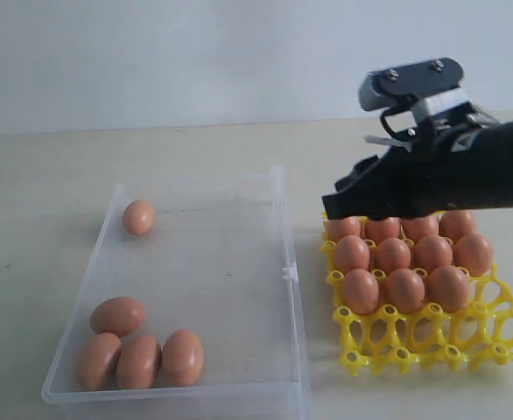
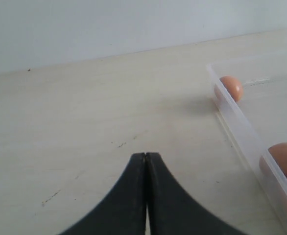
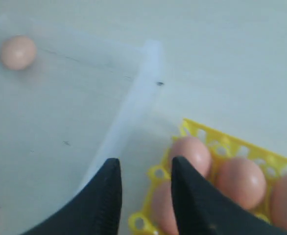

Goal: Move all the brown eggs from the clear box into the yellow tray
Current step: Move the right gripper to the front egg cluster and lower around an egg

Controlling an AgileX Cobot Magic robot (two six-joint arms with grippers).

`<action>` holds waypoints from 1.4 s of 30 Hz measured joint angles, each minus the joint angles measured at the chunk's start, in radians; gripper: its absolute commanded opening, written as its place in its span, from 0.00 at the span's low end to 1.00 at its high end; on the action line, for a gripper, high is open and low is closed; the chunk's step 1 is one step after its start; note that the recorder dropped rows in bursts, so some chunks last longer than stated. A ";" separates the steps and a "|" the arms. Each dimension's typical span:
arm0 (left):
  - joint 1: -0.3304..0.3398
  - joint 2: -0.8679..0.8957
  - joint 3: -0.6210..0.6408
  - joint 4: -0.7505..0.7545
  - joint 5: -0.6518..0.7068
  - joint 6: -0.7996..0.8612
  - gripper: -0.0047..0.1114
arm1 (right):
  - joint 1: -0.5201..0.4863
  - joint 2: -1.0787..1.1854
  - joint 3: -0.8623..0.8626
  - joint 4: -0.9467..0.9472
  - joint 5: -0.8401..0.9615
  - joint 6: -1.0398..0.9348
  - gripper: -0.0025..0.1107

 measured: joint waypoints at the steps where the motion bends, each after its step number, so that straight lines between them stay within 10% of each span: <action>1: 0.000 0.000 0.000 0.000 0.000 0.000 0.04 | 0.018 0.002 -0.027 0.002 0.020 -0.017 0.18; 7: 0.000 0.000 0.000 0.000 0.000 0.000 0.04 | 0.129 0.097 -0.211 0.025 0.113 -0.073 0.13; 24: 0.000 0.000 0.000 0.000 0.000 0.000 0.04 | 0.287 0.585 -0.709 0.060 0.696 0.033 0.45; 42: 0.000 0.000 0.000 0.000 0.000 0.000 0.04 | 0.289 0.693 -0.763 0.074 0.798 0.232 0.52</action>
